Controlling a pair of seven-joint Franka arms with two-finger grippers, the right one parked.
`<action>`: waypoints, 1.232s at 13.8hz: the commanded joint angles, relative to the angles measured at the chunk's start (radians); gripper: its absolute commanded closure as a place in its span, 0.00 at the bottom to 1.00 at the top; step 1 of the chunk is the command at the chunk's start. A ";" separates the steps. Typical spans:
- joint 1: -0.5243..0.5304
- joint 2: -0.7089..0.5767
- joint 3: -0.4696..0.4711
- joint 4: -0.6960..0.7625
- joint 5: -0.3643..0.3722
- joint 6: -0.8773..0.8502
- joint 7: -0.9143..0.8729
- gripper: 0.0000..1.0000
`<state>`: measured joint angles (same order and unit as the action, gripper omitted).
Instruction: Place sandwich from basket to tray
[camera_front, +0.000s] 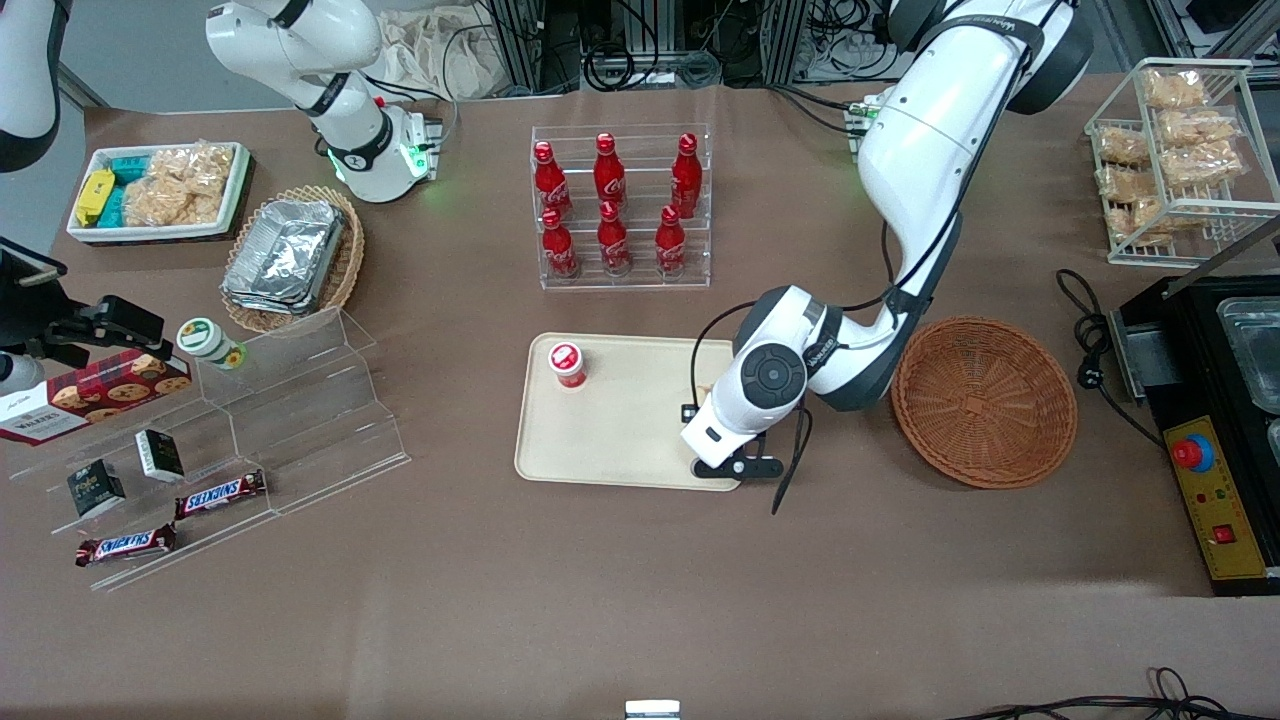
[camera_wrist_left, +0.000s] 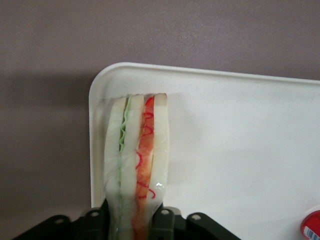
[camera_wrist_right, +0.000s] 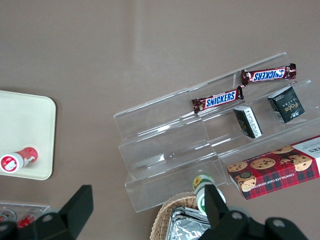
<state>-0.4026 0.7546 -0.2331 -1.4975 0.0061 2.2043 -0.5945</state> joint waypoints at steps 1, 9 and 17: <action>-0.008 -0.026 0.011 0.003 0.014 -0.043 -0.011 0.00; 0.111 -0.409 0.020 -0.254 0.015 -0.239 0.019 0.00; 0.359 -0.640 0.021 -0.331 0.009 -0.369 0.258 0.00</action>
<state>-0.1142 0.1515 -0.2021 -1.8258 0.0147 1.8656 -0.3948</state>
